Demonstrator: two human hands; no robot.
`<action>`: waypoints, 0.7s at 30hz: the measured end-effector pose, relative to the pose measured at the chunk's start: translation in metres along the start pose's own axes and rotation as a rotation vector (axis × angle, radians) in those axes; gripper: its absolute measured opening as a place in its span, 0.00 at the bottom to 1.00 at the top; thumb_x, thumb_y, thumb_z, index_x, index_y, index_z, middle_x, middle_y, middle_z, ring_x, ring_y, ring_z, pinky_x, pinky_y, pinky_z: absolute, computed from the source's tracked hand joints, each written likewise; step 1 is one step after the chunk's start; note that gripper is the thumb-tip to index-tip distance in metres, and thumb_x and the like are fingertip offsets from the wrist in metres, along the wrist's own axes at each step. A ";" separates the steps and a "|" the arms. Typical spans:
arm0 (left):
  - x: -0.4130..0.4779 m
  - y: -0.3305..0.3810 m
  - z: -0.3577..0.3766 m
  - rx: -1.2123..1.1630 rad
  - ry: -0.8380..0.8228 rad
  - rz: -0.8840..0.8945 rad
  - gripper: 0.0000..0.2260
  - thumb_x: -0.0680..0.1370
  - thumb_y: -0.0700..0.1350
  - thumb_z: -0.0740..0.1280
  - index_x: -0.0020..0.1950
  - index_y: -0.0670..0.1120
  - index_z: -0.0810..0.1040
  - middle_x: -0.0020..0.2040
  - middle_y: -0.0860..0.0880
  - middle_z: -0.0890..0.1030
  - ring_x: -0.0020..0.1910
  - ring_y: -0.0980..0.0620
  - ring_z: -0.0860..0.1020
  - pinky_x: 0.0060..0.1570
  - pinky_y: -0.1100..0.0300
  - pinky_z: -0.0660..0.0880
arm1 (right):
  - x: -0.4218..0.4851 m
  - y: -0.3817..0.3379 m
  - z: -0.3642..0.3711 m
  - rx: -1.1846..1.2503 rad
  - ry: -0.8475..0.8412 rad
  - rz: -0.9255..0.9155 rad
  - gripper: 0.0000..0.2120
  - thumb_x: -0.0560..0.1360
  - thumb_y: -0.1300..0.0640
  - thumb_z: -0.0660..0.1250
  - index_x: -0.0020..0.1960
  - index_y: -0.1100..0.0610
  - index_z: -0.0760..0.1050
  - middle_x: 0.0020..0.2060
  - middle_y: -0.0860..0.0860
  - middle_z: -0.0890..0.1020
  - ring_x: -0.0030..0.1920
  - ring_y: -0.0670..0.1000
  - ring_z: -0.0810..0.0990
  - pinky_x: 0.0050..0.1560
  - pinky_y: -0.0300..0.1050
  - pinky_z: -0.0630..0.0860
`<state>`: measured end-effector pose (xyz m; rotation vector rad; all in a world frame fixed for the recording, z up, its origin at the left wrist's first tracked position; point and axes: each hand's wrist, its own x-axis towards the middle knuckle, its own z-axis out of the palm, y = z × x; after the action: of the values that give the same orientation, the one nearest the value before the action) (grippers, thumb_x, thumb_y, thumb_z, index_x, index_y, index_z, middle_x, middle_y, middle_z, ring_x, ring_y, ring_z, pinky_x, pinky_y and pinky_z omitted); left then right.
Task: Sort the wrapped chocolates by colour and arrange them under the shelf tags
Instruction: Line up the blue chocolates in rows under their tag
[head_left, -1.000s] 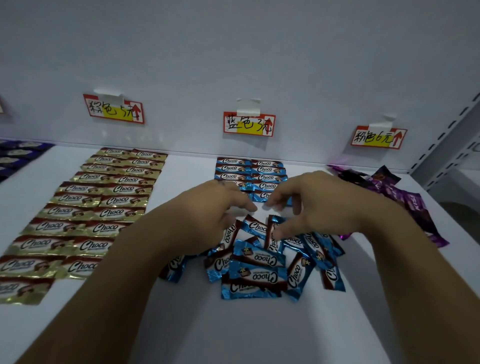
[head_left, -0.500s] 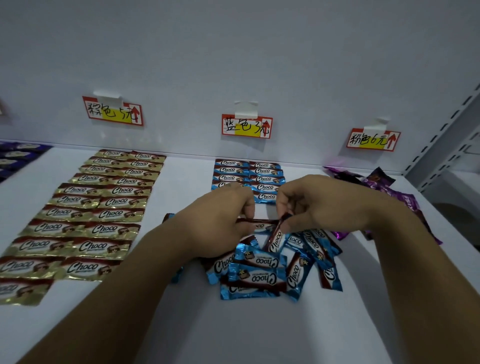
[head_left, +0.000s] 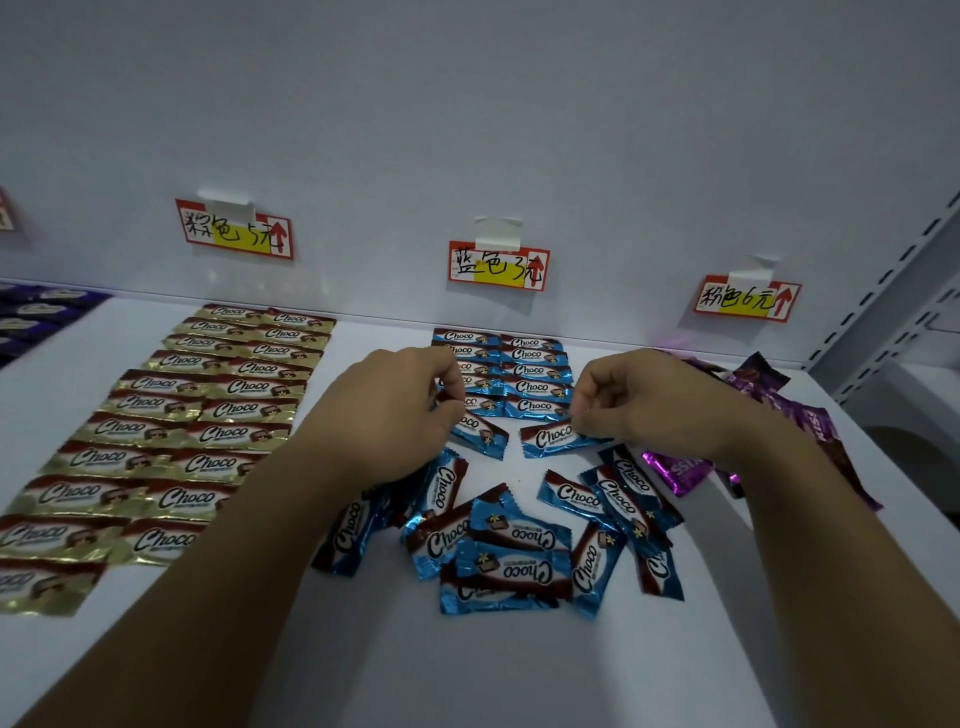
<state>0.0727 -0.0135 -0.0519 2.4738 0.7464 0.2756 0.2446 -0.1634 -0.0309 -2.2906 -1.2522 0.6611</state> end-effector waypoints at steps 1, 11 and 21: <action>0.001 0.000 0.000 0.021 0.002 -0.013 0.02 0.79 0.49 0.66 0.47 0.55 0.75 0.37 0.56 0.74 0.36 0.56 0.73 0.35 0.62 0.67 | 0.001 -0.002 0.001 -0.019 0.002 0.002 0.02 0.73 0.56 0.72 0.42 0.52 0.80 0.36 0.46 0.84 0.35 0.41 0.80 0.38 0.35 0.75; -0.002 0.004 -0.006 0.246 -0.077 0.070 0.13 0.77 0.54 0.67 0.61 0.61 0.72 0.51 0.57 0.66 0.49 0.57 0.68 0.48 0.62 0.66 | -0.013 -0.016 -0.007 -0.291 0.008 -0.013 0.07 0.70 0.47 0.74 0.44 0.45 0.78 0.43 0.41 0.79 0.38 0.41 0.76 0.33 0.34 0.67; 0.003 0.001 0.007 0.167 -0.140 0.189 0.08 0.77 0.50 0.68 0.55 0.60 0.79 0.57 0.56 0.74 0.55 0.57 0.71 0.53 0.60 0.72 | -0.006 -0.022 0.010 -0.400 -0.049 -0.067 0.11 0.72 0.53 0.73 0.54 0.46 0.79 0.46 0.41 0.79 0.41 0.40 0.74 0.36 0.30 0.66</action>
<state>0.0775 -0.0156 -0.0573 2.6942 0.4954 0.1099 0.2218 -0.1564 -0.0249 -2.5439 -1.5967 0.4779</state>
